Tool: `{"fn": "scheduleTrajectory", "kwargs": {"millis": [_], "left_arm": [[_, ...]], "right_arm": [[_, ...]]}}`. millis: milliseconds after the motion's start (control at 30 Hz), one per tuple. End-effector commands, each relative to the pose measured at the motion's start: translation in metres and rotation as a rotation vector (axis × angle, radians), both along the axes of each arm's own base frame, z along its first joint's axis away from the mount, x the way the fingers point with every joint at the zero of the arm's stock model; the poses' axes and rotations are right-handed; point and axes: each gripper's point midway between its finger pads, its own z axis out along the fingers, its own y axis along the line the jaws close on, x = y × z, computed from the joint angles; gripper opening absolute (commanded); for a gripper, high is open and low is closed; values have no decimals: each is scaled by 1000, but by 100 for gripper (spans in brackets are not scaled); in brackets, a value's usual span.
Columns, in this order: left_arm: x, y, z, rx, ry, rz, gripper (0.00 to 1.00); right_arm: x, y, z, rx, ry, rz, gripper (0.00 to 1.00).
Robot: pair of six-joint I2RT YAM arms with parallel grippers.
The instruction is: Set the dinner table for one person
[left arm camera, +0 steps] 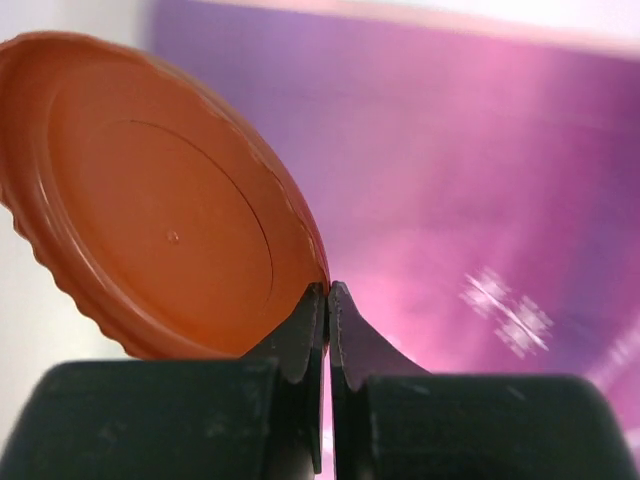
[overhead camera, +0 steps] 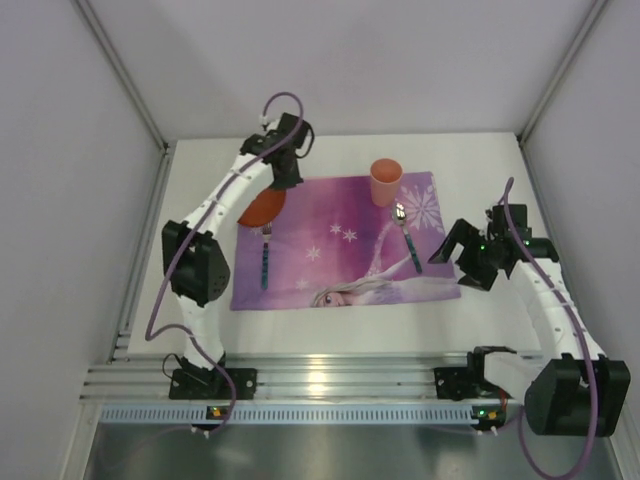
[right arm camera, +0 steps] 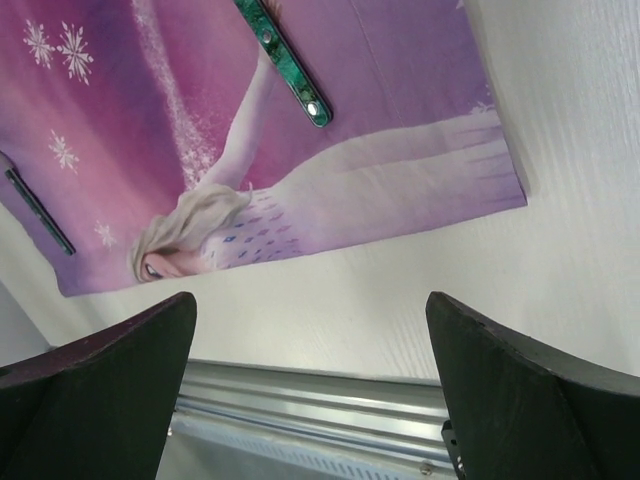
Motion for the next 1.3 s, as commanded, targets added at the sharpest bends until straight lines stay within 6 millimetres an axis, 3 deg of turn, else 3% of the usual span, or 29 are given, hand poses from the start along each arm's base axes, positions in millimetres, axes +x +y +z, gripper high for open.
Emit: {"fn": "scheduleTrajectory", "kwargs": {"millis": [0, 33, 67, 133, 200, 433, 500, 533, 600, 633, 667, 700, 733, 767, 800, 833, 867, 900, 933, 967, 1033, 1100, 1133, 1167, 1200, 1233, 1267], "left_arm": [[-34, -66, -35, -23, 156, -100, 0], [-42, -102, -31, -42, 145, -178, 0], [-46, -118, -46, -31, 176, -201, 0], [-61, -158, -48, -49, 180, -275, 0], [-74, -185, -60, -48, 197, -325, 0], [-85, -221, -82, -129, 233, -363, 0], [-87, -232, -81, -158, 219, -376, 18], [-89, -236, -80, -169, 215, -386, 47], [-91, -245, -68, -182, 178, -406, 67], [-90, -247, -62, -192, 164, -411, 89], [-90, -248, -45, -213, 130, -416, 98], [-88, -249, -33, -226, 99, -422, 98], [-89, -246, -26, -225, 79, -428, 98], [-88, -239, 4, -241, 15, -426, 98], [-86, -235, 19, -248, -34, -425, 98], [-91, -226, 21, -223, -44, -431, 98], [-94, -211, 57, -236, -130, -419, 98], [-97, -200, 69, -233, -165, -410, 98], [-101, -189, 62, -210, -176, -407, 98], [-108, -167, 97, -220, -270, -378, 98], [-125, -131, 109, -205, -357, -347, 98], [-134, -104, 111, -183, -436, -320, 99], [-144, -85, 109, -167, -524, -353, 99], [-149, -77, 109, -171, -573, -368, 99], [-159, -60, 73, -115, -546, -371, 99], [-168, -36, 92, -108, -640, -334, 99], [-169, -24, 100, -109, -705, -299, 99]], "right_arm": [[-11, -6, 15, -32, -1, -36, 98], [-12, -7, 18, -37, -5, -39, 98], [-17, -8, 21, -41, -4, -42, 99], [-25, -9, 24, -51, 4, -42, 99], [-30, -11, 29, -63, -13, -44, 99], [-61, -21, 28, -127, 9, -38, 100], [-66, -24, 28, -146, 9, -38, 100], [-69, -25, 26, -149, 18, -37, 100], [-72, -24, 27, -149, 10, -31, 100], [-71, -23, 29, -147, 2, -26, 100], [-70, -21, 32, -144, -15, -14, 100], [-68, -18, 36, -131, -33, -3, 100], [-61, -16, 48, -123, -83, 5, 100], [-57, -14, 56, -118, -119, 18, 100], [-54, -2, 68, -87, -160, 70, 100], [-43, 5, 93, -64, -260, 98, 100], [-40, 15, 109, -38, -323, 151, 100], [-41, 29, 127, 18, -382, 207, 100], [-36, 38, 157, 48, -494, 249, 100], [-45, 49, 176, 84, -571, 306, 100], [-50, 50, 197, 83, -670, 307, 100], [-57, 39, 202, 48, -735, 230, 100], [-57, 36, 186, 38, -708, 200, 100], [-63, 31, 184, 45, -727, 152, 100], [-62, 25, 177, 26, -727, 109, 100], [-62, 24, 161, 25, -705, 98, 100], [-68, 23, 161, 35, -731, 93, 100]]}}
